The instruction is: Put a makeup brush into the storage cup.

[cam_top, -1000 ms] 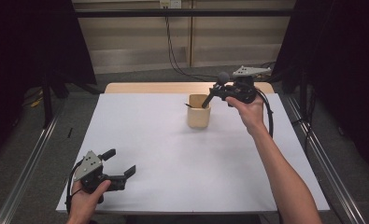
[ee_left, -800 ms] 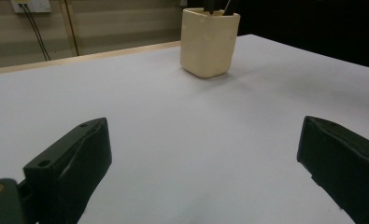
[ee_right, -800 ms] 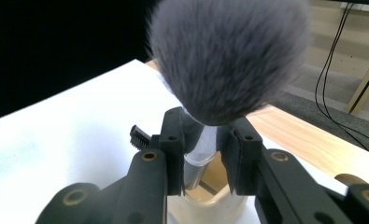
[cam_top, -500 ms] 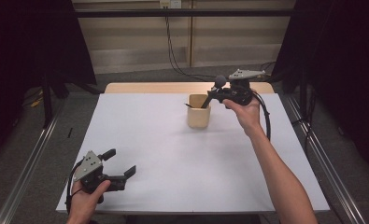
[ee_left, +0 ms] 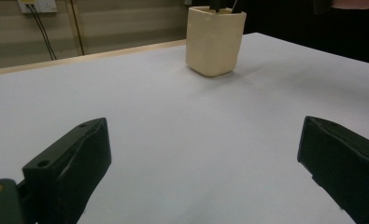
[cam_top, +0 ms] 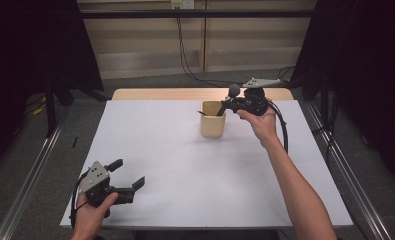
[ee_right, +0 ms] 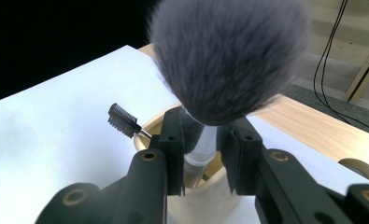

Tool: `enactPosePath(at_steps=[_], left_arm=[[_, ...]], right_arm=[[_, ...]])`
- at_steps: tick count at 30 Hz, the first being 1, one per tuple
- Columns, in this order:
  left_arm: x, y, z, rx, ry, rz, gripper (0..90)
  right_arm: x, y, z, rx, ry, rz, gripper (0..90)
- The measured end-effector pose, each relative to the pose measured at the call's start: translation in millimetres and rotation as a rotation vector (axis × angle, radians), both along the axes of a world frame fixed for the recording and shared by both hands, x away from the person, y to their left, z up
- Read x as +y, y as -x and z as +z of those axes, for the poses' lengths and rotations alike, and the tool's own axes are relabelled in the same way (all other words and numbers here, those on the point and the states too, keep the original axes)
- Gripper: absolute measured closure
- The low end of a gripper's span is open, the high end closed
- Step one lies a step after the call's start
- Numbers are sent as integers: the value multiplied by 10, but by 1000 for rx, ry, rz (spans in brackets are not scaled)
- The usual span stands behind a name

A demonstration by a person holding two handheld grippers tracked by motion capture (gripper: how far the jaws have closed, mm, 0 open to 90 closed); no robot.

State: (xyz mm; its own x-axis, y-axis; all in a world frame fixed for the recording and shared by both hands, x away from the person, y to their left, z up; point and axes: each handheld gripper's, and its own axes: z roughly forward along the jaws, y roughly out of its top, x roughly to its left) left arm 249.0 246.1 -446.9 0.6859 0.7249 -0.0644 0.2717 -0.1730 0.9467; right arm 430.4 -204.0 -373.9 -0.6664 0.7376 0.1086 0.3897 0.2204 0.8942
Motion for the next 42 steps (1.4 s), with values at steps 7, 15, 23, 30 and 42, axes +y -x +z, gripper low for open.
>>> enactPosePath(at_steps=[7,15,23,30,42], left_arm=[[2,2,-1,4,2,-2,29],[0,1,0,6,4,-9,29],[0,0,3,4,7,-16,29],[7,7,6,3,15,-14,30],[5,2,7,2,12,-20,30]], right_arm=[[35,-18,-51,6,-5,2,719],[49,-37,-143,23,-8,1,718],[34,-62,-234,45,-13,-13,718],[44,-60,-301,54,-19,-9,717],[18,-34,-361,56,-64,-40,535]])
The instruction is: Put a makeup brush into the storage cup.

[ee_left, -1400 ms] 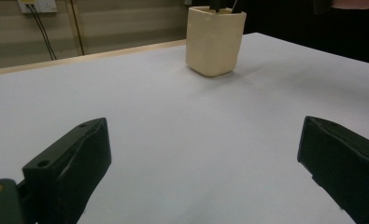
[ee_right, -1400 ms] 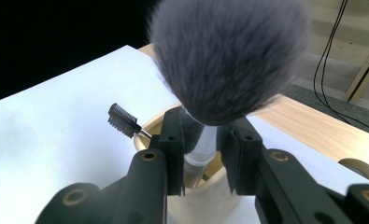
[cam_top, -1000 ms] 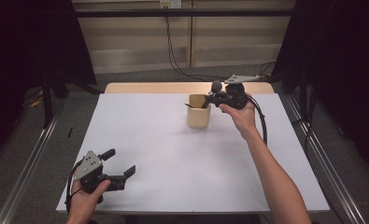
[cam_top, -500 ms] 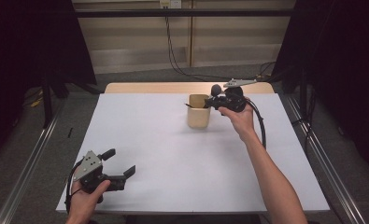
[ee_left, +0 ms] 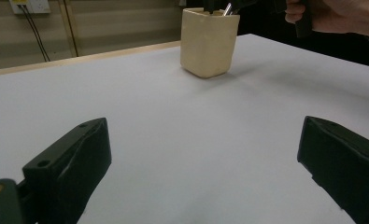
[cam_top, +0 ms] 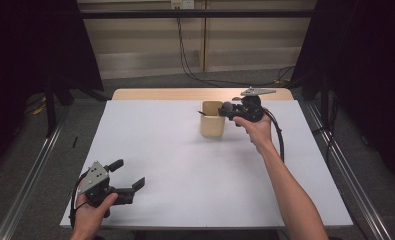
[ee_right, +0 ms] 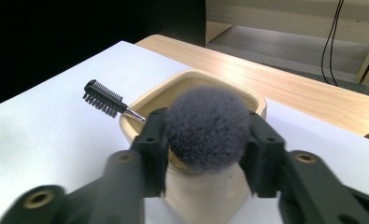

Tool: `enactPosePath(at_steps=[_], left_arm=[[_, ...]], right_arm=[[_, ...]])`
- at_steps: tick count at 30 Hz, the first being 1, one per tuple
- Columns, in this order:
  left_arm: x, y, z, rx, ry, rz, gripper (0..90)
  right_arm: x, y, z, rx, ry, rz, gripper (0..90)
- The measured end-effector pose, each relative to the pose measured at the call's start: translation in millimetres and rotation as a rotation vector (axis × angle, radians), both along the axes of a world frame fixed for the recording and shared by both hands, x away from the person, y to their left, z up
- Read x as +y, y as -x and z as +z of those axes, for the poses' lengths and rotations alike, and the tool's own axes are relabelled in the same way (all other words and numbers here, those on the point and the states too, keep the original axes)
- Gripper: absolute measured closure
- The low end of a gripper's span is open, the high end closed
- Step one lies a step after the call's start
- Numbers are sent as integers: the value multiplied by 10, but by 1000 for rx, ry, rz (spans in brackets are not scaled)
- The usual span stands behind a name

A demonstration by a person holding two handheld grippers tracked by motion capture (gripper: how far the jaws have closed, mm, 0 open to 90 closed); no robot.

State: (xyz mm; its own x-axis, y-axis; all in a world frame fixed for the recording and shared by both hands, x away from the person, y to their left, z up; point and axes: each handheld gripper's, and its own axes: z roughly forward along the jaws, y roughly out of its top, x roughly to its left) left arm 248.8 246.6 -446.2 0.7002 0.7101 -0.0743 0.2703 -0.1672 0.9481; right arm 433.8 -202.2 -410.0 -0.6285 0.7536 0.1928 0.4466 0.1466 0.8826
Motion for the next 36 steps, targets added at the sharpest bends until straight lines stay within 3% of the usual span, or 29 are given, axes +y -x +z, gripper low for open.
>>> enactPosePath(at_steps=[5,11,14,23,31,36], left_arm=[[2,-2,-1,0,-2,-1,30],[9,-9,1,-3,-3,6,30],[13,-14,1,0,-1,10,29],[24,-30,-5,7,9,17,29],[52,-26,-13,7,5,23,30],[43,-26,-4,2,1,29,34]], right_arm=[[-10,36,-13,-10,-6,-29,305],[-30,93,-7,-43,-30,-28,146],[-48,123,-22,-66,-37,-60,10],[-73,221,-28,-79,-39,-48,3],[-155,339,-26,-106,-63,-78,4],[-176,407,-27,-99,-46,-95,9]])
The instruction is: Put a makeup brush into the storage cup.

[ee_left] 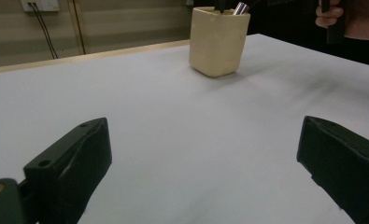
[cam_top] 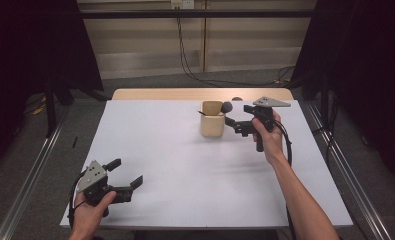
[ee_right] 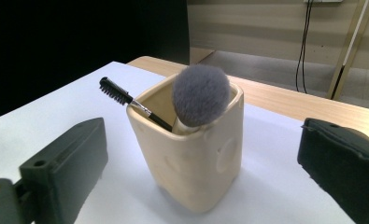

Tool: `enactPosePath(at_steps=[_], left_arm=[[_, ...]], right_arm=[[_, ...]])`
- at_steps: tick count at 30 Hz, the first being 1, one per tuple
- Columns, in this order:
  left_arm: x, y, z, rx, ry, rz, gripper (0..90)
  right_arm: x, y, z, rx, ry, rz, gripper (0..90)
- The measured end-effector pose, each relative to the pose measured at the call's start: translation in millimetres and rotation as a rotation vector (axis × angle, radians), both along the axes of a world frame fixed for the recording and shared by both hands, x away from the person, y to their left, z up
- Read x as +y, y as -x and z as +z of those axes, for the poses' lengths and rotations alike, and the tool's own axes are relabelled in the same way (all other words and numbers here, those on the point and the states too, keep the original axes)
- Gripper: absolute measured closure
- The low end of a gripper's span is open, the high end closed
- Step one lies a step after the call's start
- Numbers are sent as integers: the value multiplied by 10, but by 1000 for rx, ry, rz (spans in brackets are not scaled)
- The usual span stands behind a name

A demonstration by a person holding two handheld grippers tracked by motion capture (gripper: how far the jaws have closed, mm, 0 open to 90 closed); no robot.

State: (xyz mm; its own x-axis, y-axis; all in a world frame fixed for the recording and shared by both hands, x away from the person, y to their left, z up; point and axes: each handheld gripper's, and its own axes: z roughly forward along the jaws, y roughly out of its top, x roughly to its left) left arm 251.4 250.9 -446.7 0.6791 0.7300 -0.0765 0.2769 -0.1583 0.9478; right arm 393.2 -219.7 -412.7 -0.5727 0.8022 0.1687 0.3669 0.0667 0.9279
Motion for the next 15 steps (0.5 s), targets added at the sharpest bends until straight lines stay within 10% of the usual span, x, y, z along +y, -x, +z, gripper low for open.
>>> enactPosePath(at_steps=[15], left_arm=[[35,12,5,0,11,16,34]], right_arm=[[-161,261,14,-49,-14,-47,11]])
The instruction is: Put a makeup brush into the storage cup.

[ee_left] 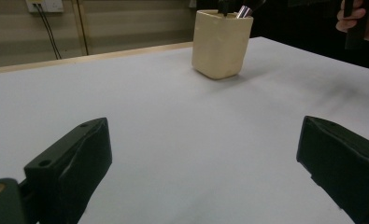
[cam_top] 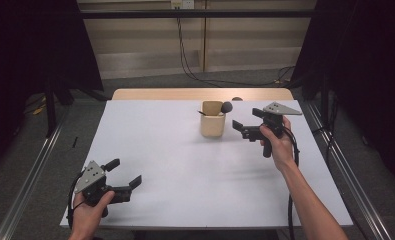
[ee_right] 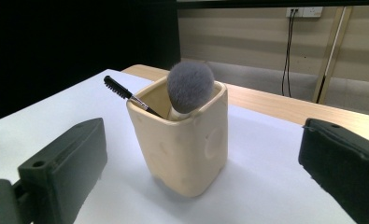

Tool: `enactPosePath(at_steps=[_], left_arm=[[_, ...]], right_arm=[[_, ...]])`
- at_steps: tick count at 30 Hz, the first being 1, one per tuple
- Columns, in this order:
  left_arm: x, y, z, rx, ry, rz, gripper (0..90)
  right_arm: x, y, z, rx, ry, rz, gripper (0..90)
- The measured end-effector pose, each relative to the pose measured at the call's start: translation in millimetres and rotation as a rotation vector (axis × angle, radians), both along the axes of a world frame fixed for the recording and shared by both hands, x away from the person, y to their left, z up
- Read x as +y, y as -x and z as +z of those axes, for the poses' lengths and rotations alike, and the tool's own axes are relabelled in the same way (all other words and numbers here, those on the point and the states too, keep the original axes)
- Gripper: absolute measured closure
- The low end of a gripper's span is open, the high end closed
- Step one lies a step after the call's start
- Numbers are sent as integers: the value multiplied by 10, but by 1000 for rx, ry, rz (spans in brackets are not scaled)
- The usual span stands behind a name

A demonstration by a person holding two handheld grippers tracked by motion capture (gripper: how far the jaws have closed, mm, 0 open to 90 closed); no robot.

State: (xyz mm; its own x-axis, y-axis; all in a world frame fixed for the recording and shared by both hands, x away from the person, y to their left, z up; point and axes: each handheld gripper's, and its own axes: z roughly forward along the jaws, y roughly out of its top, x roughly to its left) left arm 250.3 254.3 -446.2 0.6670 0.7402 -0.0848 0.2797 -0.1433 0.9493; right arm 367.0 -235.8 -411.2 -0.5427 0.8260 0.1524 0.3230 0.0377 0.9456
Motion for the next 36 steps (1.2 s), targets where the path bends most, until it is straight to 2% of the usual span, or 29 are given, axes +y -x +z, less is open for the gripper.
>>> enactPosePath(at_steps=[6,14,19,29,32,36], left_arm=[[13,9,6,-2,16,17,33],[20,22,13,-4,12,11,30],[28,27,17,-6,11,12,30],[25,35,21,-8,15,17,30],[43,31,26,0,38,22,28],[42,38,24,-7,21,16,28]], right_arm=[[-46,115,-33,-2,4,-20,10],[-153,260,-70,-9,2,-70,14],[-201,392,-49,-10,11,-76,14],[-333,613,-141,-1,17,-101,11],[-357,682,-166,-1,21,-102,13],[-387,784,-220,4,32,-113,14]])
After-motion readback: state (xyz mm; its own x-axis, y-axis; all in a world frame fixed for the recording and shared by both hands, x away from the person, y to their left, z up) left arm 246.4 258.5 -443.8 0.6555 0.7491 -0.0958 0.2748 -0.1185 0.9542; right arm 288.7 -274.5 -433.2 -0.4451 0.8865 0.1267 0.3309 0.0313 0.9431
